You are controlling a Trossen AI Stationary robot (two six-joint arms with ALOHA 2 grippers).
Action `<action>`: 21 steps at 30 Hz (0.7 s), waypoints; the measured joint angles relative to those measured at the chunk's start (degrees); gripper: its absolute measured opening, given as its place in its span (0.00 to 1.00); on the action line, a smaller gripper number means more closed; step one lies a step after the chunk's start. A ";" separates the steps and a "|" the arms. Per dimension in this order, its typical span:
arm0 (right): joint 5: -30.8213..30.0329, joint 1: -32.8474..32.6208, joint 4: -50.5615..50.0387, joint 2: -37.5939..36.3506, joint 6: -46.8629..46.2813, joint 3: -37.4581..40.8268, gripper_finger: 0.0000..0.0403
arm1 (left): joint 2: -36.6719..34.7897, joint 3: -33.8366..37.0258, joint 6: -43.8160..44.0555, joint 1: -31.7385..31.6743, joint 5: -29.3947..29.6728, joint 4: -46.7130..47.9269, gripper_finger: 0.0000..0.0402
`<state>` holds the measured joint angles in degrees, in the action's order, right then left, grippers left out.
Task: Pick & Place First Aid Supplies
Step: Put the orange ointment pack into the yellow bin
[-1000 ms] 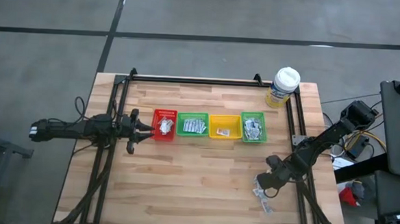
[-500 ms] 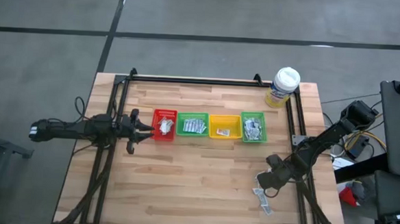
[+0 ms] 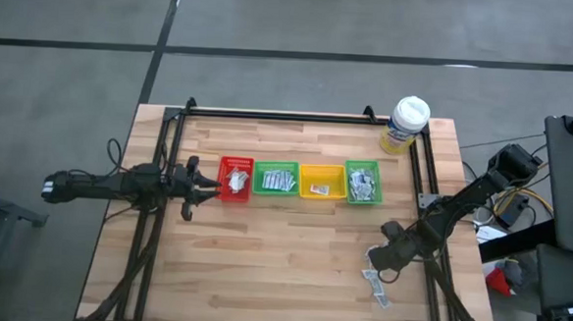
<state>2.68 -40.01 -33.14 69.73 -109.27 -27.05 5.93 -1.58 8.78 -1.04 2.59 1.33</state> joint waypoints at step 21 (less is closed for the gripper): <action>2.07 0.02 -5.18 -2.69 8.75 -7.21 0.02 | -0.02 0.00 0.00 0.00 -0.02 -0.01 0.28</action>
<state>4.75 -39.99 -38.32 67.04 -100.52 -34.26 5.91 -1.58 8.78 -1.04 2.57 1.32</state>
